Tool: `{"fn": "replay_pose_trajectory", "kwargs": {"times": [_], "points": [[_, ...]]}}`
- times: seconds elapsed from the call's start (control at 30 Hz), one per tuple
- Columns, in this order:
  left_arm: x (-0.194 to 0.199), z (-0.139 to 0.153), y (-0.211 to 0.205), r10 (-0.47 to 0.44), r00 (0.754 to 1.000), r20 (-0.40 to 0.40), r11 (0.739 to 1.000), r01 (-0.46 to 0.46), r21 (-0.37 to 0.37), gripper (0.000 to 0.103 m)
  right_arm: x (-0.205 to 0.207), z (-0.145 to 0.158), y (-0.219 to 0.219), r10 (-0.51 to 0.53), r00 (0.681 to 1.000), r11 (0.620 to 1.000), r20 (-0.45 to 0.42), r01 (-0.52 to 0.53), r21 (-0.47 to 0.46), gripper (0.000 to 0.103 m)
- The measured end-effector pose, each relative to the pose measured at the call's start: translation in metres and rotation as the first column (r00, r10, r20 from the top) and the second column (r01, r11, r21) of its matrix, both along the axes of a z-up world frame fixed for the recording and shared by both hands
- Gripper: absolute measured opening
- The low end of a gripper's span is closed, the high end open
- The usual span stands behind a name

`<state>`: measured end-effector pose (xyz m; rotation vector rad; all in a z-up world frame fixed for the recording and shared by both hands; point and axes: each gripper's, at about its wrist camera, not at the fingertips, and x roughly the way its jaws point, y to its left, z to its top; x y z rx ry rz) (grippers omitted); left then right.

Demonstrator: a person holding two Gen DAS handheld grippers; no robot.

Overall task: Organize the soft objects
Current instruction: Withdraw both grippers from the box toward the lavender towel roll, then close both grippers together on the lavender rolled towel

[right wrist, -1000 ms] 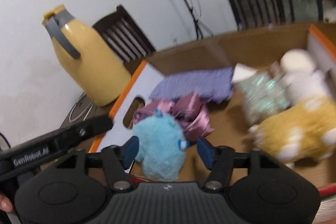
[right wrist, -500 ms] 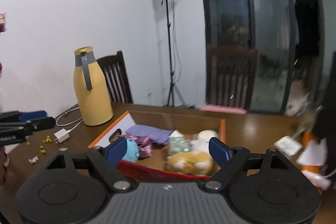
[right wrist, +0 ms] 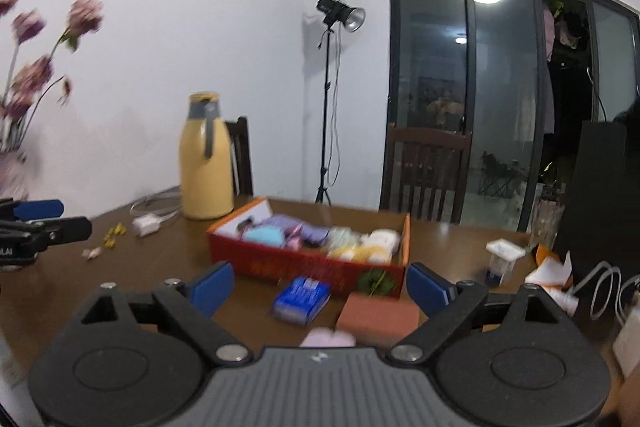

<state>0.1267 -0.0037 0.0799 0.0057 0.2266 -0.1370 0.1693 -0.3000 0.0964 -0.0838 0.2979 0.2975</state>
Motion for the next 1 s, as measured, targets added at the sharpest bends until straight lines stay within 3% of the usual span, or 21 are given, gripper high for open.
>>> {"fn": "replay_pose_trajectory", "kwargs": {"times": [0.2, 0.37, 0.47, 0.73, 1.0], "points": [[-0.048, -0.033, 0.007, 0.026, 0.999, -0.031, 1.000, -0.026, 0.007, 0.099, -0.058, -0.045, -0.007, -0.048, 0.998, 0.998, -0.049, 0.050, 0.044, 0.094], [-0.064, -0.046, 0.003, -0.021, 0.997, -0.078, 1.000, 0.020, -0.008, 0.100, -0.087, -0.073, -0.019, -0.079, 0.992, 0.993, -0.096, 0.087, 0.078, 0.095], [-0.064, -0.049, -0.005, -0.030, 0.997, -0.074, 1.000, 0.030, 0.000, 0.100, -0.085, -0.080, -0.022, -0.126, 0.985, 0.990, -0.119, 0.132, 0.046, 0.095], [-0.052, -0.062, -0.008, -0.033, 0.992, -0.119, 0.999, 0.034, 0.006, 0.101, -0.073, -0.089, -0.013, -0.106, 0.986, 0.992, -0.132, 0.114, 0.057, 0.094], [-0.015, -0.082, -0.012, -0.020, 0.979, -0.205, 1.000, 0.019, -0.004, 0.101, -0.024, -0.094, -0.001, -0.088, 0.984, 0.993, -0.155, 0.098, 0.060, 0.092]]}}
